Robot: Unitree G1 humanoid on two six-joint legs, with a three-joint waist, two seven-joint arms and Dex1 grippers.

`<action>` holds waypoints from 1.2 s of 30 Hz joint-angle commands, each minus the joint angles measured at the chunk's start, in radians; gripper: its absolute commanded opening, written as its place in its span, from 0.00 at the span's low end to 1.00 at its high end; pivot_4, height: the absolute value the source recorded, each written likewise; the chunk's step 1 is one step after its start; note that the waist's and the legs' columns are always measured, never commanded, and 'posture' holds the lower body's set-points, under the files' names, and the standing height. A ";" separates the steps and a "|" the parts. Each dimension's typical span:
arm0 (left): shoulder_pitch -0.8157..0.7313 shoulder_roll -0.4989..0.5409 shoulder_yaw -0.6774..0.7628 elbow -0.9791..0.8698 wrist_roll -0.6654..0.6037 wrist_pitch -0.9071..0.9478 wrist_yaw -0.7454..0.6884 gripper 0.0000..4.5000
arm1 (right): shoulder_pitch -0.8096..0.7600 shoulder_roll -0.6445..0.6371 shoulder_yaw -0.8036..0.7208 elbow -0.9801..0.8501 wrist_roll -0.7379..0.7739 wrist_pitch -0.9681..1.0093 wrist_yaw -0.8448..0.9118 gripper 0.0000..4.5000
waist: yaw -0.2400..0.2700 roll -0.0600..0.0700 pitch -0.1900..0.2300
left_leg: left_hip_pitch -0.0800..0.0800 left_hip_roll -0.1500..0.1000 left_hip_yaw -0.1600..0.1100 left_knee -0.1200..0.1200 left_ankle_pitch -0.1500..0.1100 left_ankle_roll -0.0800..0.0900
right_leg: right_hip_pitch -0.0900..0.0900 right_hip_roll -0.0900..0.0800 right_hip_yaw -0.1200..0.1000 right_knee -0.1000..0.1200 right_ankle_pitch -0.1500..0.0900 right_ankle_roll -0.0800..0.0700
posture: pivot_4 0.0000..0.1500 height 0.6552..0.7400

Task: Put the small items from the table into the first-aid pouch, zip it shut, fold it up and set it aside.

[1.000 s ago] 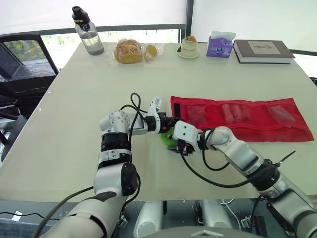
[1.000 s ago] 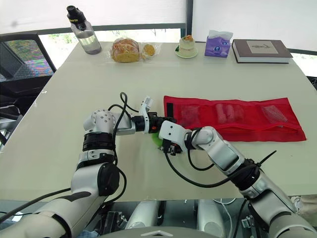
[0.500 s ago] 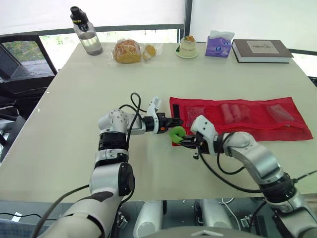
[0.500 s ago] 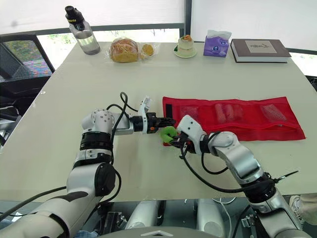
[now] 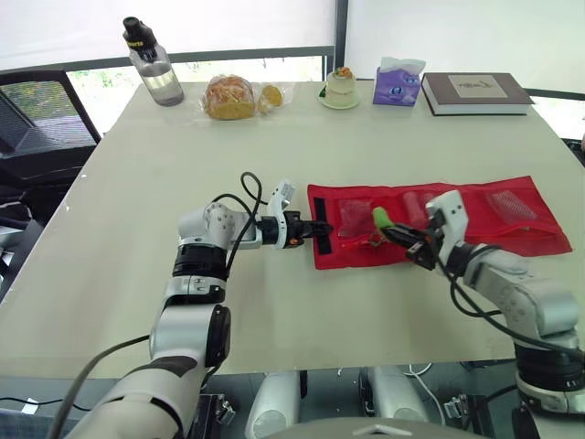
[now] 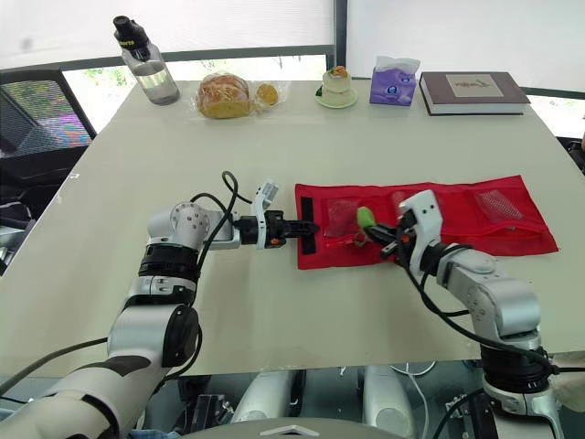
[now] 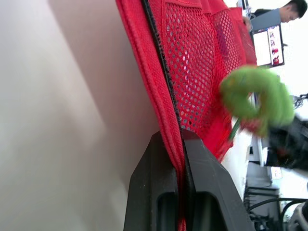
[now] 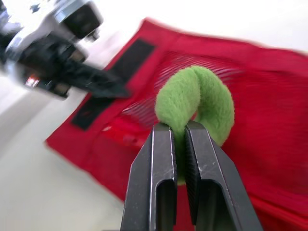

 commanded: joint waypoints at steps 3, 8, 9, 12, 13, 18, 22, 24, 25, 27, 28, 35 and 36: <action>0.037 0.088 -0.074 0.067 0.081 -0.086 -0.044 0.00 | 0.018 -0.023 -0.135 -0.006 0.037 -0.002 -0.071 0.01 | -0.010 0.000 0.000 | 0.000 0.001 0.001 -0.001 0.000 0.000 | -0.001 0.001 0.000 0.000 0.000 -0.001 | 1.00 1.00; 0.031 0.142 -0.126 0.092 0.107 -0.149 -0.115 0.00 | 0.061 -0.071 -0.184 0.021 0.029 -0.027 -0.087 0.01 | -0.023 0.000 0.000 | 0.000 0.002 0.001 -0.003 0.000 0.000 | -0.001 0.001 0.000 0.000 -0.001 -0.002 | 1.00 1.00; 0.030 0.165 -0.140 0.098 0.118 -0.171 -0.137 0.00 | 0.074 -0.093 -0.211 0.050 0.010 -0.046 -0.097 0.01 | -0.025 0.000 0.000 | 0.001 0.002 0.001 -0.003 0.000 0.000 | -0.001 0.001 0.000 0.000 -0.001 -0.002 | 1.00 1.00; 0.027 0.215 -0.172 0.122 0.148 -0.227 -0.177 0.00 | 0.101 -0.143 -0.264 0.117 -0.026 -0.095 -0.120 0.01 | -0.026 0.000 0.000 | 0.000 0.002 0.003 -0.003 0.000 0.000 | -0.002 0.002 0.001 0.000 -0.002 -0.003 | 1.00 1.00; 0.025 0.231 -0.178 0.138 0.157 -0.240 -0.181 0.00 | 0.107 -0.156 -0.278 0.134 -0.035 -0.109 -0.128 0.01 | -0.027 0.000 0.000 | 0.000 0.003 0.004 -0.004 0.000 0.000 | -0.003 0.002 0.002 0.000 -0.002 -0.003 | 1.00 1.00; 0.037 0.317 -0.211 0.201 0.213 -0.349 -0.223 0.00 | 0.131 -0.202 -0.334 0.203 -0.085 -0.172 -0.171 0.01 | -0.031 0.000 0.000 | 0.000 0.005 0.008 -0.006 0.000 0.000 | -0.007 0.005 0.006 0.001 -0.004 0.000 | 1.00 1.00; 0.050 0.386 -0.231 0.258 0.254 -0.457 -0.240 0.00 | 0.136 -0.211 -0.348 0.223 -0.115 -0.212 -0.217 0.01 | -0.043 0.000 0.000 | 0.001 0.008 0.010 -0.007 0.000 0.000 | -0.008 0.008 0.010 0.001 -0.004 0.000 | 1.00 1.00; 0.047 0.411 -0.224 0.275 0.251 -0.462 -0.255 0.00 | 0.133 -0.212 -0.351 0.232 -0.122 -0.227 -0.226 0.01 | -0.051 0.000 0.000 | 0.002 0.009 0.011 -0.009 0.000 0.000 | -0.008 0.010 0.013 0.001 -0.004 0.000 | 1.00 1.00; 0.047 0.421 -0.220 0.279 0.249 -0.462 -0.259 0.00 | 0.131 -0.214 -0.352 0.237 -0.125 -0.234 -0.228 0.01 | -0.052 0.000 0.000 | 0.003 0.009 0.012 -0.010 0.000 0.000 | -0.009 0.011 0.015 0.001 -0.004 0.000 | 1.00 1.00; 0.050 0.442 -0.214 0.281 0.249 -0.462 -0.266 0.00 | 0.130 -0.216 -0.351 0.245 -0.130 -0.243 -0.232 0.01 | -0.053 0.000 0.000 | 0.005 0.010 0.015 -0.012 0.000 0.000 | -0.009 0.012 0.018 0.001 -0.004 0.000 | 1.00 1.00; 0.056 0.459 -0.207 0.283 0.248 -0.461 -0.268 0.00 | 0.128 -0.216 -0.347 0.250 -0.135 -0.250 -0.235 0.01 | -0.053 0.000 0.000 | 0.006 0.011 0.016 -0.013 0.000 0.000 | -0.009 0.013 0.019 0.001 -0.004 -0.001 | 1.00 1.00; 0.113 0.516 -0.163 0.186 0.219 -0.388 -0.268 0.00 | 0.102 -0.224 -0.327 0.288 -0.154 -0.306 -0.251 0.01 | -0.055 -0.001 0.000 | 0.013 0.013 0.027 -0.021 0.000 0.000 | -0.010 0.015 0.029 0.001 -0.004 -0.001 | 1.00 1.00; 0.125 0.522 -0.156 0.161 0.213 -0.371 -0.267 0.00 | 0.099 -0.226 -0.325 0.293 -0.154 -0.312 -0.252 0.01 | -0.055 -0.001 0.000 | 0.013 0.014 0.028 -0.021 0.000 0.000 | -0.011 0.015 0.030 0.001 -0.004 -0.001 | 1.00 1.00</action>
